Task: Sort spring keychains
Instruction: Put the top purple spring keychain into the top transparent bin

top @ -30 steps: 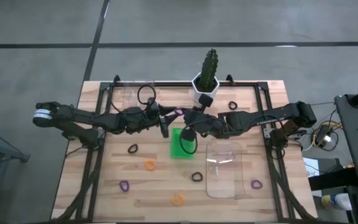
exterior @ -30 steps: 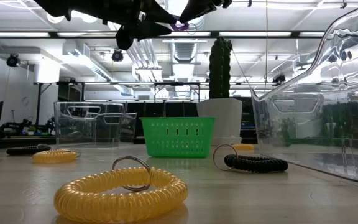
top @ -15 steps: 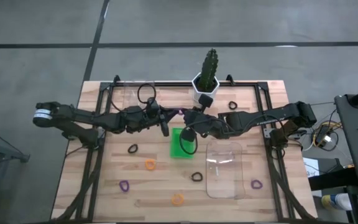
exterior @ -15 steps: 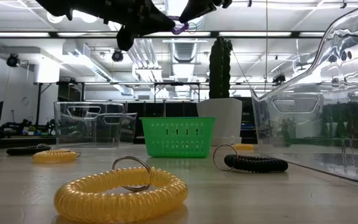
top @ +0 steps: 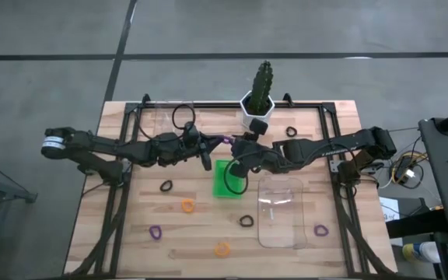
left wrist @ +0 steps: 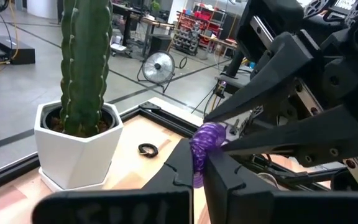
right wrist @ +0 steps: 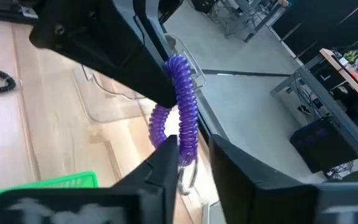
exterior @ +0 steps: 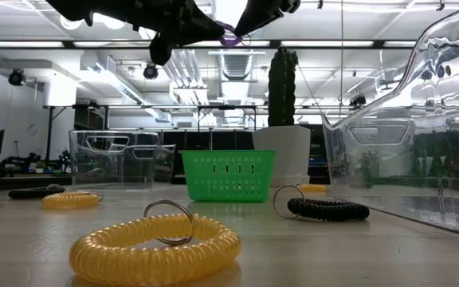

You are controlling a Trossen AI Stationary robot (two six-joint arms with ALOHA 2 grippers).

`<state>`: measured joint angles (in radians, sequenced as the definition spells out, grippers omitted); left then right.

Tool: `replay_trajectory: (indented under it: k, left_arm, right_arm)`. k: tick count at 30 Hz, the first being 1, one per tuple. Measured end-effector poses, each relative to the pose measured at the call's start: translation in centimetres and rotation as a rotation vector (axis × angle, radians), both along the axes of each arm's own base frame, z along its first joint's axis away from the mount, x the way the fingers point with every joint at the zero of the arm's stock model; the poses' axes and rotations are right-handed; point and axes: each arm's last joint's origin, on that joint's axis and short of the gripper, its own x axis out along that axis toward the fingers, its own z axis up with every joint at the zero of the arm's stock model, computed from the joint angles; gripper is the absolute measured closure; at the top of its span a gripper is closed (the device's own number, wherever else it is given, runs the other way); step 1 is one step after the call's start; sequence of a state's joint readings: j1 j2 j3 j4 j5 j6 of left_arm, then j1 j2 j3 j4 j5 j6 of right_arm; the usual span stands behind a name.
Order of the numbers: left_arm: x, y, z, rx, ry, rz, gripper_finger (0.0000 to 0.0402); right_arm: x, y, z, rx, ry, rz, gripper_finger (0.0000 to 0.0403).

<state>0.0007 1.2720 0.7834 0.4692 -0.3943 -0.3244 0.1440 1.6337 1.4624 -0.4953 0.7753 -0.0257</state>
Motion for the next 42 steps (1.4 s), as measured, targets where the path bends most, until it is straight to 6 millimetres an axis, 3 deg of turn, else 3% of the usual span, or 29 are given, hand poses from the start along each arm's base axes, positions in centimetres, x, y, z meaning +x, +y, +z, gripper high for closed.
replay_trajectory:
  k: [4, 9, 17, 23, 33, 42]
  left_arm:
    - [-0.3, 0.4, -0.3, 0.015, 0.072, 0.056, 0.0392]
    - [-2.2, 1.6, -0.9, 0.052, 0.327, 0.292, 0.0393]
    - [-6.1, 4.7, -1.0, 0.007, 0.603, 0.489, 0.0393]
    - [-8.0, 7.8, -2.5, -0.152, 0.749, 0.491, 0.0394]
    - [-8.6, 11.4, -4.7, -0.361, 0.820, 0.488, 0.0394]
    - [-7.6, 12.9, -7.9, -0.435, 0.955, 0.492, 0.0375]
  right_arm:
    - [-0.4, -0.1, 0.0, 0.009, 0.011, -0.020, 0.0262]
    - [-2.2, -0.3, -0.1, 0.078, 0.063, -0.095, 0.0233]
    - [-6.3, -0.9, -0.9, 0.163, 0.248, -0.287, 0.0231]
    - [-8.8, -0.7, -1.0, 0.183, 0.331, -0.407, 0.0239]
    - [-9.7, -0.1, -0.3, 0.214, 0.279, -0.413, 0.0241]
    - [-9.7, -0.1, -0.3, 0.231, 0.252, -0.434, 0.0244]
